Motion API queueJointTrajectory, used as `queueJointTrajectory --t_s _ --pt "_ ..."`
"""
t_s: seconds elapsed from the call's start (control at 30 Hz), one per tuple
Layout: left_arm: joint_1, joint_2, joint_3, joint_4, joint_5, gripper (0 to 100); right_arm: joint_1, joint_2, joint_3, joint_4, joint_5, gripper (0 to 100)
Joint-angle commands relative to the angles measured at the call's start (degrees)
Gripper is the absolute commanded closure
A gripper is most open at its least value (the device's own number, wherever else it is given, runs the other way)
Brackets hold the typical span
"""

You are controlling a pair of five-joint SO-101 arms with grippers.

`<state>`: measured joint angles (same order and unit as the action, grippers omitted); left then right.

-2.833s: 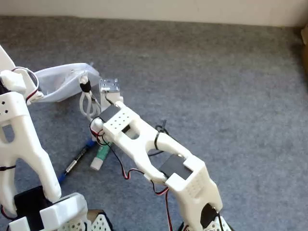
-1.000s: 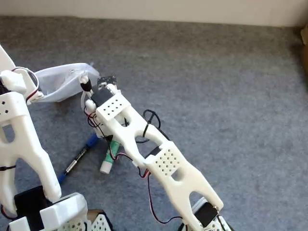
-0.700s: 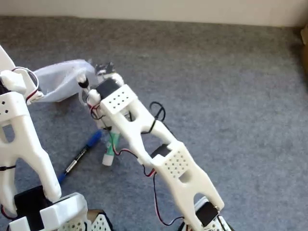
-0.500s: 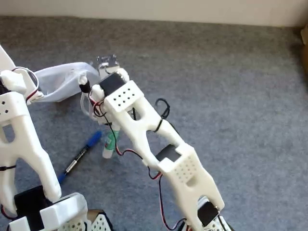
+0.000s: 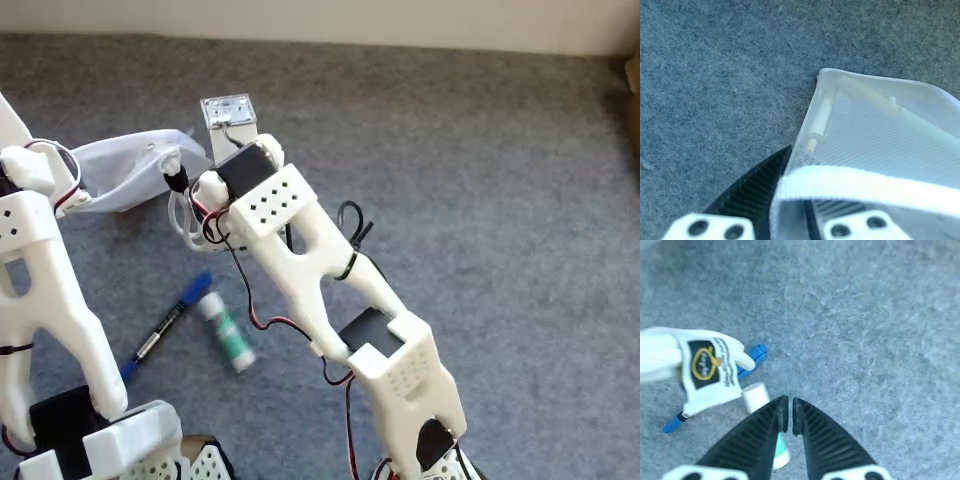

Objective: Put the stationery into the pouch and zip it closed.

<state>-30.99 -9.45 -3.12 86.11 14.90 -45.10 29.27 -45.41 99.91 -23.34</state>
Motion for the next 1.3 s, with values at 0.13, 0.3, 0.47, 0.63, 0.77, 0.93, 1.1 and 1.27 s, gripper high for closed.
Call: queueJointTrajectory --t_s 0.13,0.3,0.47,0.63,0.77,0.93,1.1,1.27 --pt "-0.48 0.57 -0.13 -0.97 0.44 99 4.44 -2.07 -0.4 1.01 12.84 98.9" --pt "-0.48 0.66 -0.13 -0.97 0.44 99 -1.36 -1.54 1.36 1.27 9.93 98.9" --pt "-0.75 0.66 -0.13 -1.14 0.44 99 -8.04 -6.64 10.15 1.27 7.56 98.9" --pt "-0.84 0.57 -0.13 -1.14 0.44 99 -14.2 -13.05 17.1 0.92 7.56 98.6" --pt "-1.45 0.48 -0.22 -1.14 0.44 99 -18.95 -12.53 20.18 -1.98 5.98 98.5" --pt "-4.35 0.48 -0.75 -1.41 0.53 99 -20.88 -10.33 21.76 -4.79 1.49 98.5" --pt "-8.31 0.48 -0.75 -3.96 0.62 99 -19.82 -13.49 22.02 -4.62 1.49 98.5" --pt "-12.88 0.4 -3.56 -3.69 2.9 99 -16.31 -16.57 22.02 -5.14 1.41 98.5"
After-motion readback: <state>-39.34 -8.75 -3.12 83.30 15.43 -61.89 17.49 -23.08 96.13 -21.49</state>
